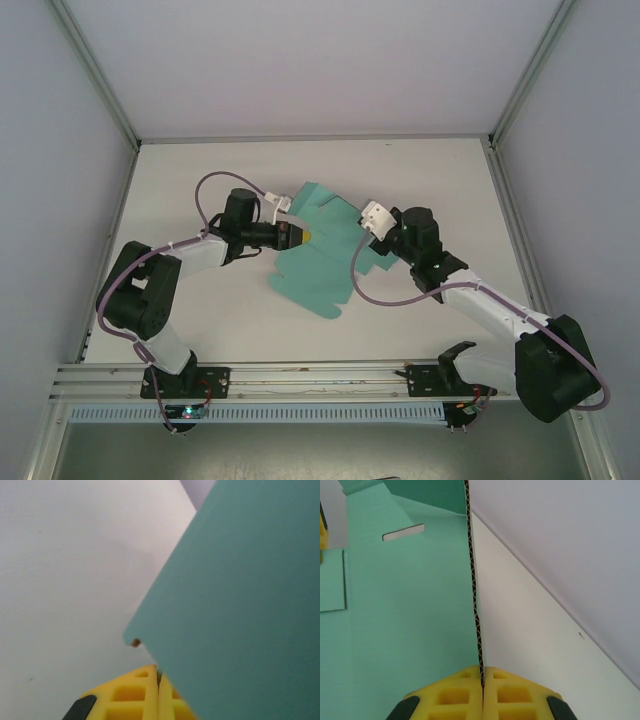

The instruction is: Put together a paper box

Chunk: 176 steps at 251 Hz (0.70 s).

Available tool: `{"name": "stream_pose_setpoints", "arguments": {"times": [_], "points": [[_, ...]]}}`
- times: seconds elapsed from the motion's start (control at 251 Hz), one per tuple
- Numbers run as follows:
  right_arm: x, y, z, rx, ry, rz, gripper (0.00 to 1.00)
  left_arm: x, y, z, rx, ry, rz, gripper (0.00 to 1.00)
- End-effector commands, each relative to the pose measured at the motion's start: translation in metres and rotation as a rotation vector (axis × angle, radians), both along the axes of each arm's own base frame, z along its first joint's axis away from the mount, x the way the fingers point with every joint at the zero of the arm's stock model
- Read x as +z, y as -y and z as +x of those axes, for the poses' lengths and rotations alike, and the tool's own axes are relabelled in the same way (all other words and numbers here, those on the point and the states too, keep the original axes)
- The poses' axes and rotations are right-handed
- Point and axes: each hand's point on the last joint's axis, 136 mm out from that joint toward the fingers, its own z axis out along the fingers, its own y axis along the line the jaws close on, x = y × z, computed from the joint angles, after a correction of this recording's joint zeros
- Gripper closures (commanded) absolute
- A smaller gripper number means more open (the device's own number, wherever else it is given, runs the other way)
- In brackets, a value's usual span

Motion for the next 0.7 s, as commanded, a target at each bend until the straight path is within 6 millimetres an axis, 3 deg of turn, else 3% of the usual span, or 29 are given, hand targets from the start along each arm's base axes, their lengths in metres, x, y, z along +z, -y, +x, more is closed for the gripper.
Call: {"name": "stream_pose_setpoints", "arguments": {"times": [0.0, 0.295, 0.459, 0.527, 0.595, 0.698], "points": [[0.025, -0.039, -0.023, 0.154, 0.078, 0.03, 1.0, 0.009, 0.008, 0.009, 0.061, 0.006, 0.039, 1.0], [0.011, -0.065, -0.048, 0.211, 0.124, -0.15, 1.0, 0.023, 0.006, 0.02, 0.179, -0.114, 0.021, 1.0], [0.004, -0.069, -0.051, 0.208, 0.132, -0.201, 1.0, 0.019, 0.003, 0.026, 0.23, -0.167, 0.052, 1.0], [0.007, -0.067, -0.047, 0.18, 0.149, -0.198, 1.0, 0.015, 0.002, 0.026, 0.227, -0.166, 0.071, 0.9], [0.01, -0.061, -0.041, 0.137, 0.178, -0.217, 1.0, 0.009, -0.002, 0.022, 0.229, -0.174, 0.101, 0.69], [0.013, -0.05, -0.031, 0.074, 0.199, -0.261, 1.0, -0.002, -0.013, 0.013, 0.247, -0.178, 0.177, 0.49]]}}
